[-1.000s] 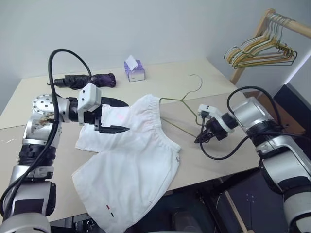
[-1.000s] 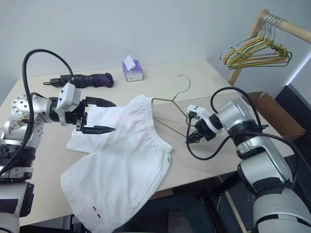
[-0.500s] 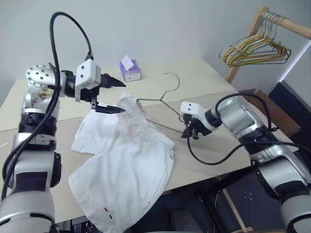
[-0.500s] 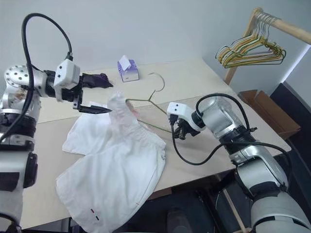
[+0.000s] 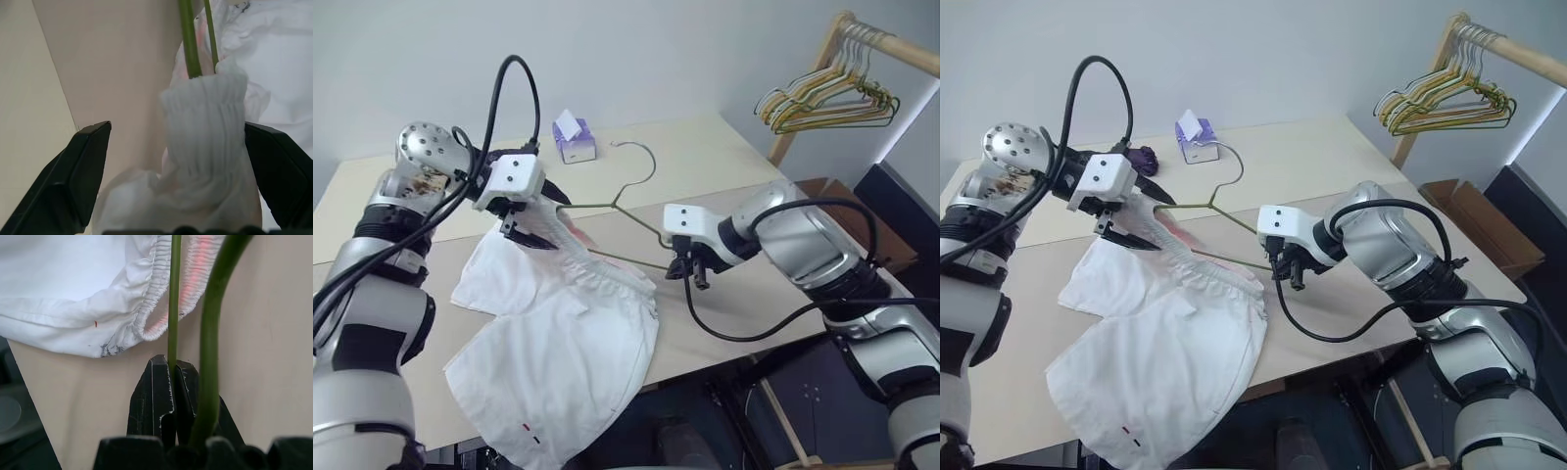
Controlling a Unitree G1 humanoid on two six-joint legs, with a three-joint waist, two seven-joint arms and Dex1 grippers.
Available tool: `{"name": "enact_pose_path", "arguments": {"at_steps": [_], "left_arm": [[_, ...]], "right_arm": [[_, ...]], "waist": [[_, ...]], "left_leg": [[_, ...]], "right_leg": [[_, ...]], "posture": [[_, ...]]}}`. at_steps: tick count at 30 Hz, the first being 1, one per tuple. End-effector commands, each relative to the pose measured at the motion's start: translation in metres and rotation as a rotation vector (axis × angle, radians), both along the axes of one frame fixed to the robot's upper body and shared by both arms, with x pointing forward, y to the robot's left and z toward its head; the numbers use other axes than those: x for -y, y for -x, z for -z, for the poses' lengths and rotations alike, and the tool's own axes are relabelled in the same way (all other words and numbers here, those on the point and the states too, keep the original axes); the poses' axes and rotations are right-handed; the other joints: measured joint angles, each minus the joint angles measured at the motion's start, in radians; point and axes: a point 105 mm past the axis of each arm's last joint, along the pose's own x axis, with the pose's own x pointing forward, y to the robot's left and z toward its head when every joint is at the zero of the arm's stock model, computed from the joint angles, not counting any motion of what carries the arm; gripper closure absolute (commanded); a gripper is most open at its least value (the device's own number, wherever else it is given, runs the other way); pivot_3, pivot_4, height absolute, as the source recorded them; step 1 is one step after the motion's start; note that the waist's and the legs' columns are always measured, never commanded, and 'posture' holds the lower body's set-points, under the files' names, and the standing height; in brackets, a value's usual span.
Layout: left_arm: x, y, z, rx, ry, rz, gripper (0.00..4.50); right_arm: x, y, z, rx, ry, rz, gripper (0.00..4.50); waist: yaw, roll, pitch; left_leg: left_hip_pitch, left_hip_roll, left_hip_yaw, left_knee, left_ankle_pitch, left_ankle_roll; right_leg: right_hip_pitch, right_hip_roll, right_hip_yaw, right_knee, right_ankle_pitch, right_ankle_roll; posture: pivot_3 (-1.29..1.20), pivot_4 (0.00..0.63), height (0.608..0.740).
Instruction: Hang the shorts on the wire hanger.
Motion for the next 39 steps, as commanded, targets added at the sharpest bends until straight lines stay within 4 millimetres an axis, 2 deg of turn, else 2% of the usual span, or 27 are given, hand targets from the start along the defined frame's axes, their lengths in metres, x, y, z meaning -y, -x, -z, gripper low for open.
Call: {"name": "enact_pose_path", "arguments": {"at_steps": [1,2,7,11,16,20,23,26,28,31,34,39], "left_arm": [[0.001,-0.001,-0.007,0.019,0.021,0.007,0.41],[0.001,-0.001,-0.007,0.018,0.029,0.006,0.58],[0.002,0.000,-0.008,0.005,0.076,0.002,1.99],[0.003,0.001,-0.010,-0.002,0.103,0.002,3.30],[0.004,0.004,-0.011,-0.019,0.128,0.002,4.49],[0.005,0.002,-0.012,-0.027,0.168,-0.013,4.49],[0.005,0.004,-0.009,-0.054,0.182,-0.021,4.50],[0.003,0.006,-0.005,-0.070,0.186,-0.029,4.50],[0.002,0.007,-0.003,-0.089,0.205,-0.041,4.50],[-0.002,0.009,0.000,-0.119,0.237,-0.067,4.50],[-0.005,0.009,0.002,-0.141,0.270,-0.091,4.50],[-0.007,0.012,0.006,-0.164,0.296,-0.113,4.50]], "right_arm": [[-0.003,0.002,-0.022,0.048,-0.040,-0.019,4.50],[-0.003,0.002,-0.022,0.045,-0.043,-0.014,4.50],[-0.002,0.003,-0.022,0.025,-0.055,-0.007,4.50],[-0.003,0.004,-0.022,0.006,-0.068,-0.003,4.50],[-0.003,0.006,-0.022,0.026,-0.073,-0.040,4.50],[-0.001,0.009,-0.017,0.100,-0.094,-0.107,4.50],[0.002,0.002,-0.016,0.169,-0.125,-0.062,3.77],[0.011,-0.005,-0.018,0.191,-0.141,0.000,2.80],[0.024,-0.010,-0.022,0.217,-0.149,0.064,2.10],[0.053,-0.015,-0.036,0.252,-0.187,0.197,0.99],[0.079,-0.012,-0.051,0.279,-0.252,0.317,0.08],[0.109,-0.004,-0.066,0.323,-0.402,0.476,0.03]], "waist": [[-0.002,0.000,0.000],[-0.003,0.000,0.000],[-0.002,0.000,0.000],[-0.002,0.000,0.000],[-0.002,0.000,0.000],[0.001,0.000,0.000],[-0.002,0.000,0.000],[-0.005,0.000,0.000],[-0.003,0.000,0.000],[0.002,0.000,0.000],[0.005,0.000,0.000],[0.001,0.000,0.000]], "left_leg": [[0.000,0.000,0.000,0.000,0.000,0.000],[0.000,0.000,0.000,0.000,0.000,0.000],[0.000,0.000,0.000,0.000,0.000,0.000],[0.000,0.000,0.000,0.000,0.000,0.000],[0.000,0.000,0.000,0.000,0.000,0.000],[0.000,0.000,0.000,0.000,0.000,0.000],[0.000,0.000,0.001,0.000,0.000,0.000],[0.000,0.000,0.001,0.000,0.000,0.000],[0.000,0.000,0.000,0.000,0.001,-0.001],[0.000,0.000,0.000,0.000,0.000,-0.001],[-0.001,0.000,0.001,0.000,0.000,0.000],[0.000,0.000,0.000,0.000,-0.001,0.003]], "right_leg": [[0.000,0.000,0.000,0.000,0.000,0.000],[0.000,0.000,0.000,0.000,0.000,0.000],[0.000,0.000,0.000,0.000,0.000,0.000],[0.000,0.000,0.000,0.000,0.000,0.000],[0.000,0.000,0.001,0.000,0.000,0.000],[0.000,0.000,0.000,0.000,0.000,0.000],[0.000,0.000,0.001,0.000,0.000,0.000],[-0.001,0.001,0.001,0.000,0.000,0.000],[-0.001,0.000,0.001,0.001,0.000,0.000],[0.000,0.000,0.001,0.000,0.000,0.000],[0.000,-0.001,0.001,-0.001,0.000,0.000],[0.001,0.000,0.001,0.000,0.000,0.000]], "posture": [[-0.23,0.000,0.740],[-0.23,0.000,0.740],[-0.23,0.000,0.740],[-0.22,0.000,0.740],[-0.23,0.000,0.740],[-0.23,0.000,0.740],[-0.23,0.000,0.740],[-0.23,0.000,0.740],[-0.23,0.000,0.740],[-0.23,0.006,0.740],[-0.23,0.018,0.740],[-0.24,0.036,0.740]]}}
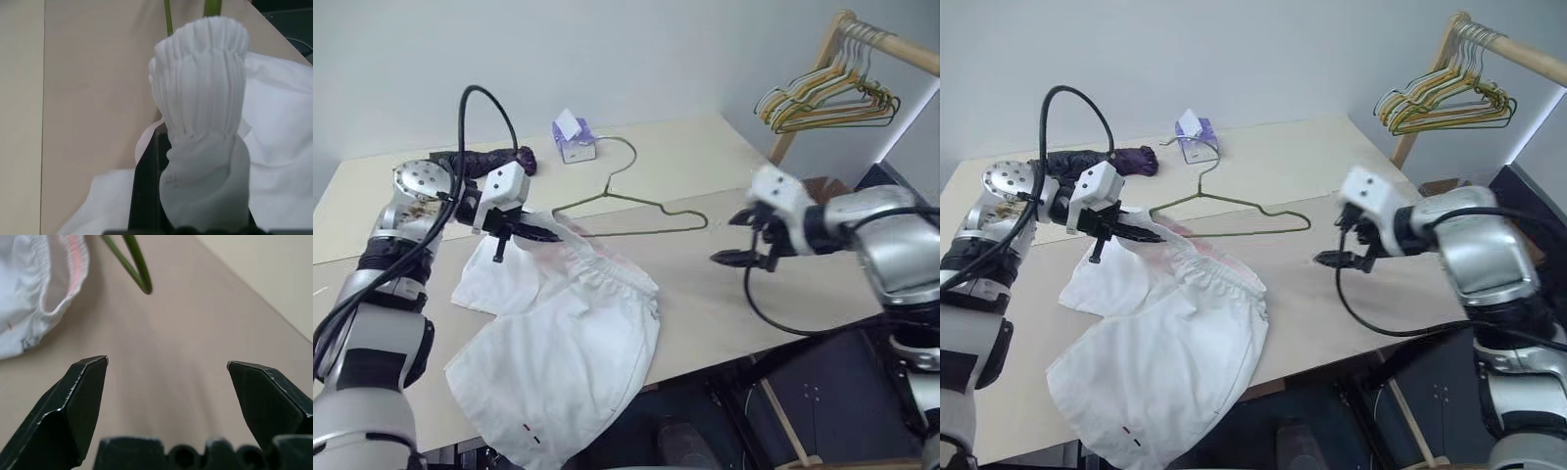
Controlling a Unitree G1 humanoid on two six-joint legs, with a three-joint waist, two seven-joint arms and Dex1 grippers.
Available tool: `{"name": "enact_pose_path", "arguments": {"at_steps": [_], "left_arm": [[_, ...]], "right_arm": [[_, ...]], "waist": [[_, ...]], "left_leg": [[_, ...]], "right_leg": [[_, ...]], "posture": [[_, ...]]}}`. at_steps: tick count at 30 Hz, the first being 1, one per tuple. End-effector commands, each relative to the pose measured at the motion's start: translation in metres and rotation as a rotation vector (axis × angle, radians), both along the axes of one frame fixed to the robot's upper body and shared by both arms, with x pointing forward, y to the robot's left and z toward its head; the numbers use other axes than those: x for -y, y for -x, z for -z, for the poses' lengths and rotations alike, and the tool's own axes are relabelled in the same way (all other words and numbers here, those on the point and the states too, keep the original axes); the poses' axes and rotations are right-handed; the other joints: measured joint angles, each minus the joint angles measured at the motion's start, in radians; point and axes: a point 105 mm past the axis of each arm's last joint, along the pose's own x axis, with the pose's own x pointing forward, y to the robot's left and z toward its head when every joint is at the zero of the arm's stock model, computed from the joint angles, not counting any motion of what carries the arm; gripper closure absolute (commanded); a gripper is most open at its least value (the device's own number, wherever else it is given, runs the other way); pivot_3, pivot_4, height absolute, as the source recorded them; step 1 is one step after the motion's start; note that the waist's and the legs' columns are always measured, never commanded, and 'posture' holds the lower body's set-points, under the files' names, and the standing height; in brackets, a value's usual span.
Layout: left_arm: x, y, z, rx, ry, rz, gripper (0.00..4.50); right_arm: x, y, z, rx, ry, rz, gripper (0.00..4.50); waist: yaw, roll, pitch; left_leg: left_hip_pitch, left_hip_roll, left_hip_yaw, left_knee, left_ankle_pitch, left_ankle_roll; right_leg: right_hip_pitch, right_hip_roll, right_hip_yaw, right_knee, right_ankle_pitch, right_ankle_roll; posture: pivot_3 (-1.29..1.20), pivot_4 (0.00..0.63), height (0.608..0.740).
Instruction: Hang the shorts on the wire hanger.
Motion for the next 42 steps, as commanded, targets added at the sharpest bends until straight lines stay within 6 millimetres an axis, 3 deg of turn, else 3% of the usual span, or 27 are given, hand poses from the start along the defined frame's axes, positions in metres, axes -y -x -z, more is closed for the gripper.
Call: {"name": "enact_pose_path", "arguments": {"at_steps": [1,3,6,9,12,19,27,30,36,42], "left_arm": [[0.000,0.002,-0.011,0.027,0.039,-0.003,4.50],[-0.001,0.003,-0.010,0.022,0.046,-0.008,4.50],[-0.001,0.003,-0.011,0.019,0.061,-0.017,4.50],[-0.001,0.003,-0.012,0.015,0.069,-0.022,4.50],[-0.001,0.004,-0.013,0.017,0.064,-0.022,4.50],[0.000,0.005,-0.014,0.016,0.063,-0.022,4.50],[0.001,0.006,-0.012,0.021,0.068,-0.022,4.50],[0.001,0.006,-0.011,0.021,0.071,-0.021,4.50],[0.000,0.014,-0.003,-0.009,0.053,-0.006,4.50],[-0.002,0.017,0.003,-0.028,0.050,-0.013,4.50]], "right_arm": [[0.017,0.009,-0.022,0.102,-0.137,0.078,0.03],[0.024,0.019,-0.013,0.128,-0.199,0.101,0.03],[0.024,0.032,0.020,0.126,-0.209,0.119,0.03],[0.008,0.040,0.060,0.026,-0.306,0.146,0.03],[-0.018,0.040,0.086,-0.042,-0.412,0.161,0.03],[-0.073,0.042,0.108,-0.172,-0.562,0.079,0.03],[-0.105,0.034,0.129,-0.290,-0.614,0.064,0.03],[-0.109,0.033,0.128,-0.304,-0.637,0.055,0.56],[-0.113,0.030,0.127,-0.318,-0.683,0.063,2.32],[-0.107,0.032,0.120,-0.311,-0.703,0.043,4.35]], "waist": [[0.000,0.000,0.000],[0.002,0.000,0.000],[0.006,0.000,0.000],[0.009,0.000,0.000],[0.007,0.000,0.000],[0.016,0.000,0.000],[0.028,0.000,0.000],[0.027,0.000,0.000],[0.024,0.000,0.000],[0.026,-0.001,0.000]], "left_leg": [[0.001,0.000,0.000,0.000,0.000,0.001],[0.001,0.000,0.000,0.000,-0.001,0.001],[0.001,0.000,-0.001,0.000,-0.001,0.002],[0.002,0.000,-0.001,0.000,-0.003,0.004],[0.005,0.000,0.000,0.000,-0.003,0.006],[0.009,0.001,-0.001,-0.002,-0.005,0.008],[0.010,0.000,-0.001,0.000,-0.005,0.008],[0.010,0.000,-0.001,0.000,-0.005,0.008],[0.010,0.000,-0.001,-0.001,-0.004,0.007],[0.010,0.000,-0.001,0.000,-0.004,0.007]], "right_leg": [[0.000,0.000,0.000,0.000,0.000,0.000],[0.001,0.000,0.000,0.000,0.000,0.000],[0.002,0.000,0.000,-0.001,0.000,0.000],[0.003,0.001,0.000,-0.001,0.000,0.000],[0.005,0.001,0.002,0.000,0.000,0.000],[0.011,0.002,0.001,-0.004,0.000,0.000],[0.012,0.001,0.001,-0.003,0.000,0.000],[0.012,0.001,0.001,-0.004,0.000,0.000],[0.012,0.001,0.001,-0.003,0.000,0.000],[0.012,0.001,0.001,-0.003,0.000,0.000]], "posture": [[-0.24,0.038,0.740],[-0.24,0.044,0.740],[-0.23,0.049,0.740],[-0.22,0.052,0.740],[-0.22,0.048,0.740],[-0.21,0.038,0.740],[-0.20,0.024,0.740],[-0.20,0.021,0.740],[-0.20,0.010,0.740],[-0.20,0.013,0.740]]}}
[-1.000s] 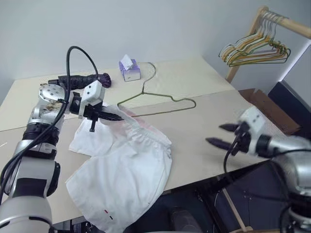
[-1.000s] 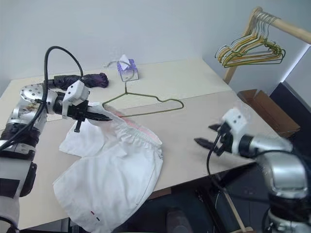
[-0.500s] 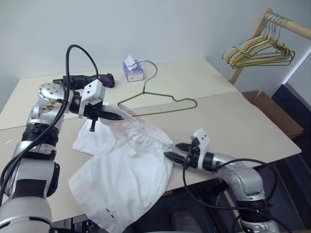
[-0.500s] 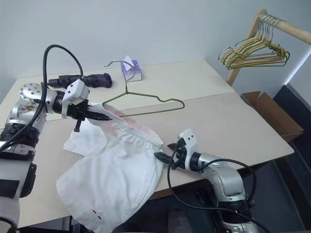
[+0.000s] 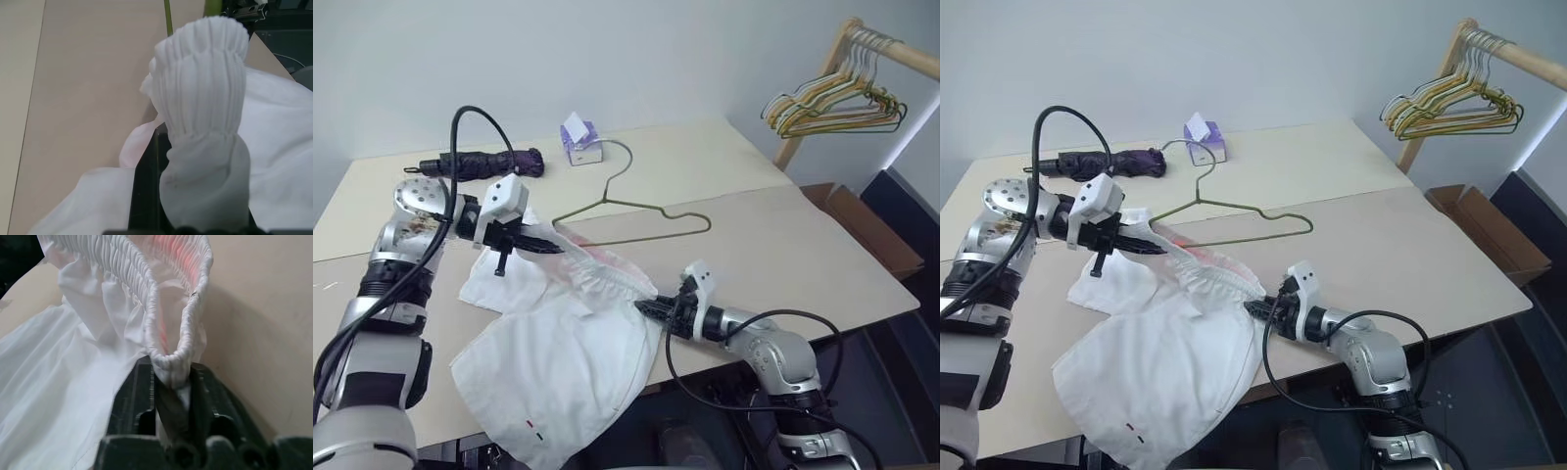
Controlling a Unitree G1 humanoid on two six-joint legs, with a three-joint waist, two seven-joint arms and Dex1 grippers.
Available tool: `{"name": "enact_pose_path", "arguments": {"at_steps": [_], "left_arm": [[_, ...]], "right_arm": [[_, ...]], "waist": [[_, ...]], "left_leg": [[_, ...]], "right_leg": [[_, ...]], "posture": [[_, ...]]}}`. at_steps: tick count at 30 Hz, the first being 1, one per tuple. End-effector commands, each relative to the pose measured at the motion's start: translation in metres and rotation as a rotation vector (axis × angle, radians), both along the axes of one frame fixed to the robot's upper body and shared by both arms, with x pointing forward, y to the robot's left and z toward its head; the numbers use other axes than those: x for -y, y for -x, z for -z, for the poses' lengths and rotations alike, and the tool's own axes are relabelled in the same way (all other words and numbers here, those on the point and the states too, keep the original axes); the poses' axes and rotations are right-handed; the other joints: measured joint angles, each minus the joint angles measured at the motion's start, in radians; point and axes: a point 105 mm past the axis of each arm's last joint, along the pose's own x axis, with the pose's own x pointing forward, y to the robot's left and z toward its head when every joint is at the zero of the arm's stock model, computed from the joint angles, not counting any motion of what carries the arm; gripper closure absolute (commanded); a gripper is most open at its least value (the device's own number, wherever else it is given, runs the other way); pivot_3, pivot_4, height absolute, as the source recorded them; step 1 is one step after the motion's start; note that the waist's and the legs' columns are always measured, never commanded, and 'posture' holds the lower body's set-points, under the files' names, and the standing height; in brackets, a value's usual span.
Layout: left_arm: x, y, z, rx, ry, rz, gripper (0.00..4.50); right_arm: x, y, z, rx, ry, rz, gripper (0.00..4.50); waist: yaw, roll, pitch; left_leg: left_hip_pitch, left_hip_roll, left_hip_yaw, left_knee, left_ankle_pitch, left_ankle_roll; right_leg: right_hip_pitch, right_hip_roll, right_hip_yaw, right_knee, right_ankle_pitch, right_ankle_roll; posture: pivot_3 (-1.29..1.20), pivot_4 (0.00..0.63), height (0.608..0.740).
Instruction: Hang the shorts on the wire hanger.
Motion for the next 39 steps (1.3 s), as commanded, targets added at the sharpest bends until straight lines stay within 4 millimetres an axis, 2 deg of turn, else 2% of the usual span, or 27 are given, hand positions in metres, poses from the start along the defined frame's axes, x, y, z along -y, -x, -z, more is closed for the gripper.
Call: {"name": "enact_pose_path", "arguments": {"at_steps": [1,6,11,15,19,25,29,34,39], "left_arm": [[-0.003,0.003,-0.009,0.029,0.011,0.004,4.50],[-0.018,0.006,0.004,0.009,-0.060,-0.022,4.50],[-0.025,0.006,0.006,0.006,-0.052,-0.049,4.50],[-0.026,0.013,0.010,-0.002,-0.067,-0.024,4.50],[-0.027,0.014,0.011,-0.002,-0.068,-0.025,4.50],[-0.035,0.014,0.026,-0.005,-0.149,-0.032,4.50],[-0.035,0.016,0.027,-0.008,-0.142,-0.025,4.50],[-0.046,0.016,0.044,0.005,-0.265,-0.038,4.50],[-0.055,0.007,0.057,0.024,-0.361,-0.105,4.50]], "right_arm": [[0.007,-0.003,-0.020,0.069,-0.036,-0.001,4.48],[0.043,-0.022,-0.033,0.108,0.014,0.114,4.48],[0.072,-0.031,-0.046,0.137,0.070,0.146,4.48],[0.087,-0.030,-0.048,0.143,0.131,0.134,4.48],[0.097,-0.029,-0.048,0.143,0.170,0.126,4.48],[0.106,-0.029,-0.055,0.162,0.197,0.125,4.48],[0.113,-0.030,-0.057,0.166,0.219,0.134,4.48],[0.115,-0.030,-0.061,0.186,0.231,0.127,4.48],[0.115,-0.029,-0.068,0.217,0.245,0.107,4.48]], "waist": [[-0.001,0.000,0.000],[-0.001,0.000,0.000],[0.001,0.000,0.000],[0.000,0.000,0.000],[-0.001,0.000,0.000],[0.000,-0.001,0.000],[0.000,-0.001,0.000],[0.000,-0.001,0.000],[0.000,-0.001,0.000]], "left_leg": [[0.000,0.000,0.000,0.000,0.000,0.000],[0.000,0.000,0.000,0.000,0.000,0.000],[0.000,0.000,-0.001,0.000,0.000,0.000],[0.000,0.000,0.000,0.000,-0.001,0.001],[0.000,0.001,0.000,0.000,0.000,0.001],[0.000,0.000,0.000,0.000,0.000,0.001],[0.000,0.000,0.000,0.000,-0.001,0.001],[0.000,0.000,0.000,0.000,0.000,0.001],[0.000,0.000,0.000,0.000,0.000,0.001]], "right_leg": [[0.000,0.000,0.000,0.000,0.000,0.000],[0.000,0.000,0.000,0.000,0.000,0.000],[0.000,0.000,-0.001,0.000,0.000,0.000],[0.000,0.000,-0.001,-0.001,0.000,0.000],[0.000,0.000,-0.001,0.000,0.000,0.000],[0.001,0.000,-0.001,-0.001,0.000,0.000],[0.001,0.000,-0.001,-0.001,0.000,0.000],[0.001,0.000,-0.001,-0.001,0.000,0.000],[0.001,0.000,-0.001,-0.001,0.000,0.000]], "posture": [[-0.20,0.014,0.740],[-0.21,0.017,0.740],[-0.21,0.018,0.740],[-0.21,0.015,0.740],[-0.21,0.013,0.740],[-0.22,0.017,0.740],[-0.22,0.019,0.740],[-0.22,0.018,0.740],[-0.22,0.023,0.740]]}}
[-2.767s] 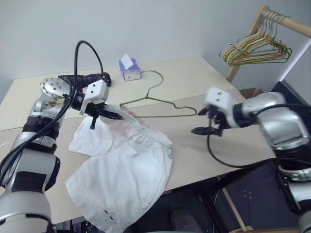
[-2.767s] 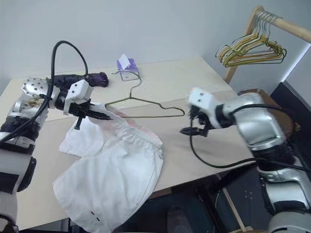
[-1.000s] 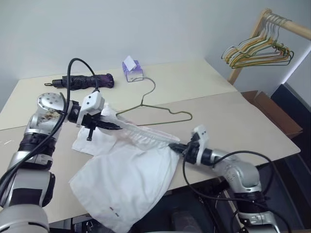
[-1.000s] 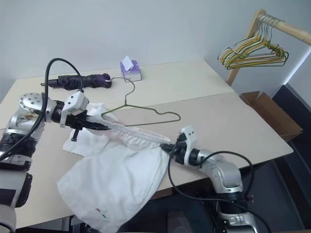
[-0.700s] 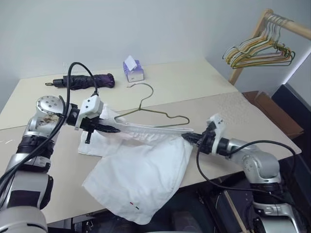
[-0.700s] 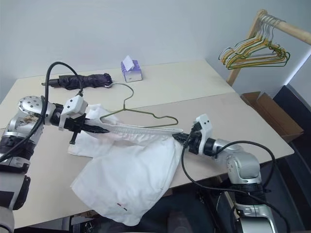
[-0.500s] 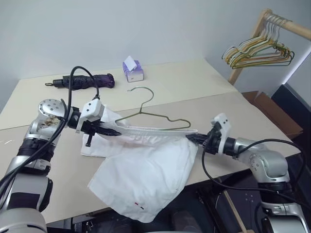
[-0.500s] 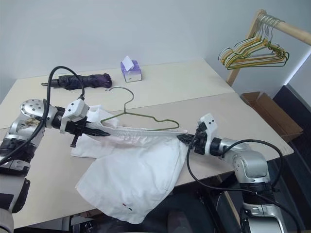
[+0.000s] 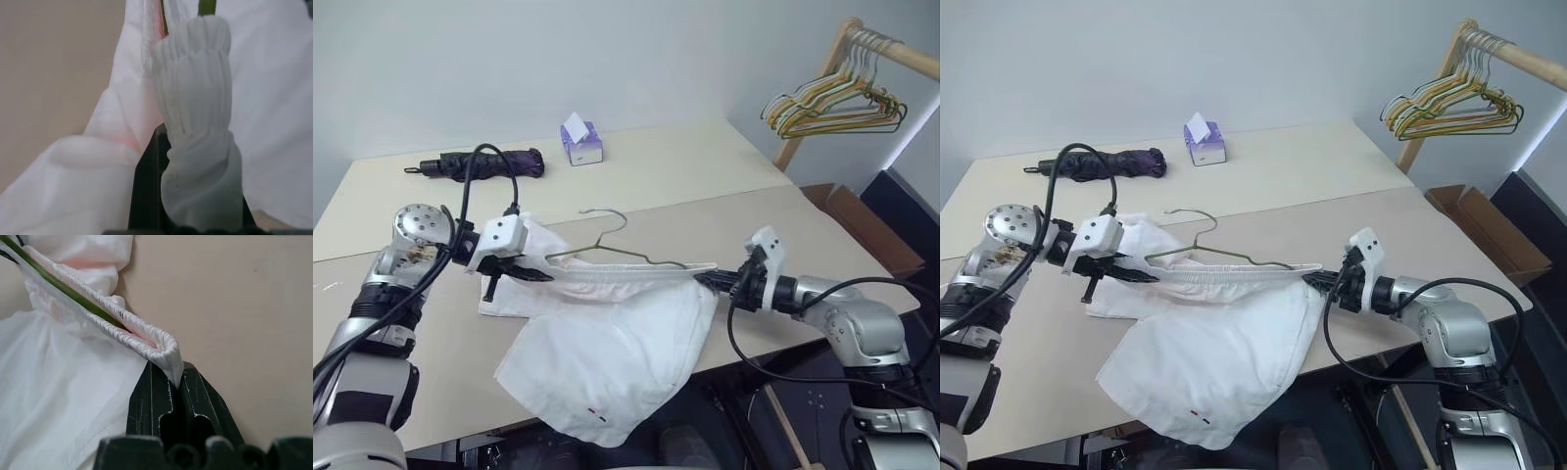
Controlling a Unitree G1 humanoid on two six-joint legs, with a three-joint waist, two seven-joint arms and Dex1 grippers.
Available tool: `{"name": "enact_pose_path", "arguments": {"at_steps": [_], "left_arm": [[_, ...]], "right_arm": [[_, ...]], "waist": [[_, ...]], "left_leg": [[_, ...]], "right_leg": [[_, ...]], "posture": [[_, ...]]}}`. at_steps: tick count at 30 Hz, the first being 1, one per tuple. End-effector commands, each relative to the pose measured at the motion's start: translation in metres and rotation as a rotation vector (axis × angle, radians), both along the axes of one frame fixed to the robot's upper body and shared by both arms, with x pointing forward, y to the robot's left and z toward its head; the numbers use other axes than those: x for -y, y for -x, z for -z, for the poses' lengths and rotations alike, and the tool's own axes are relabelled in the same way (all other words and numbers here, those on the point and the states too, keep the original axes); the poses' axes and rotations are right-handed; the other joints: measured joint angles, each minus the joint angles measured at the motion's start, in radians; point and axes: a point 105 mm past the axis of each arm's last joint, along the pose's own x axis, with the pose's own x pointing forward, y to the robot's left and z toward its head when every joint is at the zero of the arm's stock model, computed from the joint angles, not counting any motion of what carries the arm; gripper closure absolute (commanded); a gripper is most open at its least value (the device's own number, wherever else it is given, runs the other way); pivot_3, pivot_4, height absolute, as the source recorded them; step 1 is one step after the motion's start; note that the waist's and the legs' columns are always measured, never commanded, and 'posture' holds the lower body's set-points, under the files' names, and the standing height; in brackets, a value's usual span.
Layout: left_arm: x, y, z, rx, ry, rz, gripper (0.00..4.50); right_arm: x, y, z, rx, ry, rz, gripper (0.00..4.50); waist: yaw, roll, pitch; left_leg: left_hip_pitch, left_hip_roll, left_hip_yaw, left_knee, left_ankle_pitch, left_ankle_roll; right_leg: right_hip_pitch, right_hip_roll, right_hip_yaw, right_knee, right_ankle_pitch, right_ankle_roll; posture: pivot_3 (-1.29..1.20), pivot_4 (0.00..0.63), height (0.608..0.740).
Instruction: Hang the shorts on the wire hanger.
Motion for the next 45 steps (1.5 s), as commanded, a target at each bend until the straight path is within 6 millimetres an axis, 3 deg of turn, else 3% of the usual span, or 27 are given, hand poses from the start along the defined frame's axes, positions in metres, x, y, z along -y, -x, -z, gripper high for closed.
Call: {"name": "enact_pose_path", "arguments": {"at_steps": [1,9,14,16,19,24,28,31,35,40,45], "left_arm": [[-0.027,-0.006,0.008,0.003,-0.112,-0.119,4.50],[0.001,-0.020,0.010,0.029,-0.032,-0.130,4.50],[0.013,-0.030,0.001,0.048,0.050,-0.165,4.50],[0.014,-0.032,-0.005,0.053,0.077,-0.172,4.50],[0.013,-0.033,-0.012,0.057,0.090,-0.168,4.50],[0.012,-0.032,-0.019,0.072,0.087,-0.141,4.50],[0.018,-0.031,-0.026,0.061,0.096,-0.094,4.50],[0.022,-0.032,-0.029,0.065,0.086,-0.071,4.50],[0.032,-0.036,-0.036,0.078,0.095,-0.032,4.50],[0.040,-0.036,-0.041,0.089,0.108,0.009,4.50],[0.042,-0.035,-0.044,0.097,0.109,0.028,4.50]], "right_arm": [[0.026,-0.009,-0.027,0.108,0.049,0.077,4.48],[-0.021,0.002,-0.055,0.253,0.039,-0.066,4.48],[-0.037,0.008,-0.049,0.303,0.120,-0.129,4.48],[-0.034,0.003,-0.043,0.310,0.187,-0.108,3.90],[-0.023,-0.005,-0.049,0.316,0.185,-0.048,3.05],[-0.004,-0.009,-0.072,0.369,0.210,-0.017,1.49],[-0.005,-0.007,-0.099,0.408,0.215,-0.081,0.12],[-0.013,-0.002,-0.105,0.401,0.244,-0.187,0.05],[-0.028,-0.001,-0.090,0.370,0.386,-0.362,0.05],[-0.035,-0.029,-0.076,0.355,0.499,-0.355,0.05],[-0.042,-0.043,-0.068,0.341,0.549,-0.372,0.05]], "waist": [[0.001,0.000,0.000],[0.001,0.000,0.000],[0.003,0.000,0.000],[0.002,0.000,0.000],[0.002,0.000,0.000],[0.003,0.000,0.000],[0.000,0.000,0.000],[-0.001,0.000,0.000],[-0.002,0.000,0.000],[-0.008,0.000,0.000],[-0.014,0.000,0.000]], "left_leg": [[0.000,0.000,0.000,0.000,0.000,0.000],[0.000,0.000,0.000,0.000,0.000,0.000],[0.000,0.000,0.000,0.000,0.000,0.001],[0.000,0.000,0.000,0.000,-0.001,0.001],[0.000,0.000,0.000,0.000,-0.001,0.001],[0.000,0.000,0.000,0.000,-0.001,0.001],[0.000,0.000,0.000,0.000,-0.001,0.001],[0.001,0.000,0.000,0.000,-0.001,0.001],[0.000,0.000,0.000,0.000,-0.001,0.002],[-0.001,0.000,0.000,0.001,-0.001,0.002],[-0.001,0.000,0.000,0.001,0.002,-0.003]], "right_leg": [[0.000,0.000,0.000,0.000,0.000,0.000],[0.000,0.000,0.000,0.000,0.000,0.000],[0.000,0.000,-0.001,0.000,0.000,0.000],[0.000,0.000,0.000,0.000,0.000,0.000],[0.000,0.000,-0.001,0.000,0.000,0.000],[0.000,0.000,-0.001,-0.001,0.000,0.000],[0.000,0.000,-0.001,-0.001,0.000,0.000],[0.000,0.000,0.000,0.000,0.000,0.000],[0.000,0.000,-0.001,-0.001,0.000,0.000],[0.000,0.000,-0.001,0.000,0.000,0.000],[-0.001,0.000,-0.001,0.000,0.000,0.000]], "posture": [[-0.22,0.026,0.740],[-0.22,0.034,0.740],[-0.23,0.036,0.740],[-0.23,0.036,0.740],[-0.22,0.037,0.740],[-0.22,0.034,0.740],[-0.23,0.030,0.740],[-0.23,0.019,0.740],[-0.24,0.004,0.740],[-0.23,0.000,0.740],[-0.22,0.000,0.740]]}}
